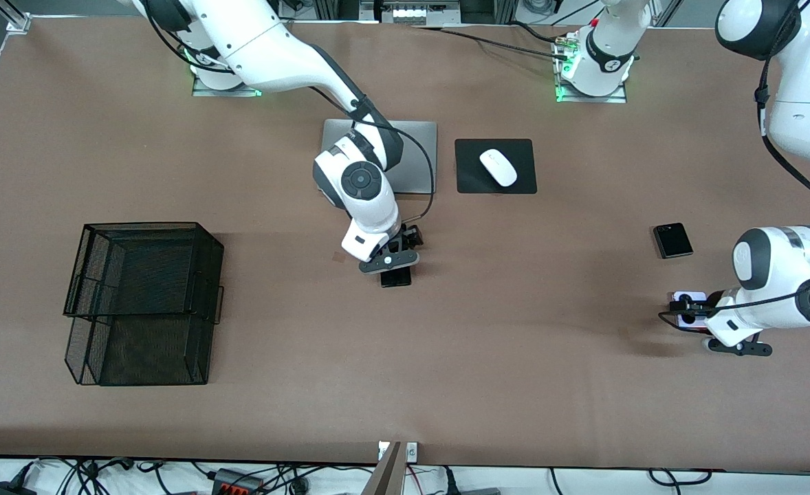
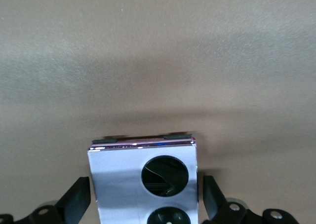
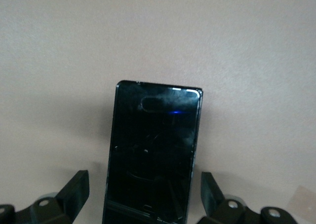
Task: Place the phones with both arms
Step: 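Grasp the black phone with the right gripper while the left gripper reaches the white phone, then carry the black phone to the basket while the left gripper lifts the white phone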
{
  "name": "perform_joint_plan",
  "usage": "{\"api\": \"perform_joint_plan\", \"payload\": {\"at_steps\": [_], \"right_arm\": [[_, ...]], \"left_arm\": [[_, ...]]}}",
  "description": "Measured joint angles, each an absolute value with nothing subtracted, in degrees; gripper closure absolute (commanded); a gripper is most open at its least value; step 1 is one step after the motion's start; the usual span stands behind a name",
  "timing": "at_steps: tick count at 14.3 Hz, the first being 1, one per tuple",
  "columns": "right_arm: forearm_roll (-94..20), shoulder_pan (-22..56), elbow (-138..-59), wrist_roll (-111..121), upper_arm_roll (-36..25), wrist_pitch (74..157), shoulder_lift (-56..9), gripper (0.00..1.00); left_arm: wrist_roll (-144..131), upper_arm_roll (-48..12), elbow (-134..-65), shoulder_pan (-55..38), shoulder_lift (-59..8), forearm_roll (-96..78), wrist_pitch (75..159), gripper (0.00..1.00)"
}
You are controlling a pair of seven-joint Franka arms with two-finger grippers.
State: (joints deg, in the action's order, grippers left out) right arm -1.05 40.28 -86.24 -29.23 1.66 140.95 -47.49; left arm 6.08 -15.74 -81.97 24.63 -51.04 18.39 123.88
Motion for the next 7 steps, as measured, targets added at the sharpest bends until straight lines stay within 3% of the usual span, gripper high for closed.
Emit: {"api": "perform_joint_plan", "payload": {"at_steps": [2,3,4,7], "right_arm": [[-1.0,40.4,-86.2,-30.2,1.7,141.1,-47.8,0.0],[-1.0,40.4,-86.2,-30.5,1.6,141.1,-47.8,0.0],[-1.0,40.4,-86.2,-30.5,1.6,141.1,-47.9,0.0],[-1.0,40.6,-85.6,-30.6,1.6,141.1,-48.7,0.0]], "left_arm": [[6.1,-15.8,-82.0,24.8,-51.3,18.4,124.1,0.51],[6.1,-15.9,-81.9,24.8,-50.9,18.4,123.8,0.65],[6.2,-15.9,-82.0,24.8,-50.8,18.4,123.6,0.72],[7.0,-15.9,-82.0,24.8,-50.9,18.4,123.2,0.74]]}}
